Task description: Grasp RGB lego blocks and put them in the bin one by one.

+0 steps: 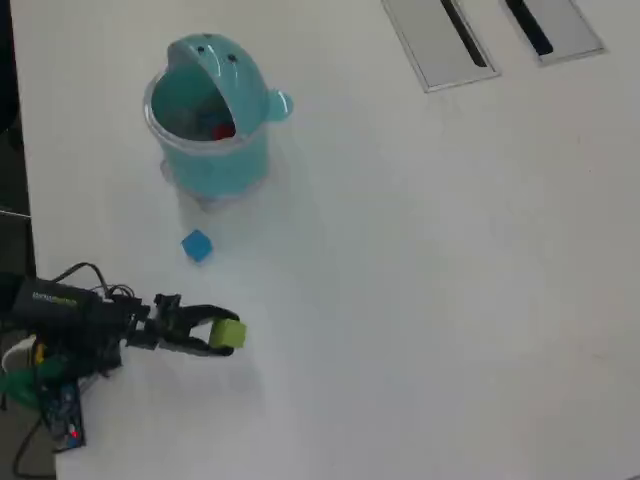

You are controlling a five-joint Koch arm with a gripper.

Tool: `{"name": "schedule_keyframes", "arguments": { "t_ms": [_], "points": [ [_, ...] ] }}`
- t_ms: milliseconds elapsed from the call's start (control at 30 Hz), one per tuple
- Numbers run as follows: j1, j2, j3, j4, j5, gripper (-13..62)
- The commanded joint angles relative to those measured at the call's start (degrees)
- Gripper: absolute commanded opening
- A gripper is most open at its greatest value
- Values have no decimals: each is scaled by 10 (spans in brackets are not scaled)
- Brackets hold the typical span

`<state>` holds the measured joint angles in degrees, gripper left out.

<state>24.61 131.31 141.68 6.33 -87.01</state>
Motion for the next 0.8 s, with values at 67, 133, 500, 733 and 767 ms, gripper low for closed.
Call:
{"name": "schedule_keyframes", "arguments": {
  "t_ms": [67,133,500,733,767],
  "points": [
    [-39,41,-27,-95,-15,125],
    [-59,41,-32,-97,-31,125],
    [-234,41,-43,-186,-114,124],
    [-352,32,-98,-177,-165,77],
    [-396,24,-102,-177,-206,76]
  ]
}}
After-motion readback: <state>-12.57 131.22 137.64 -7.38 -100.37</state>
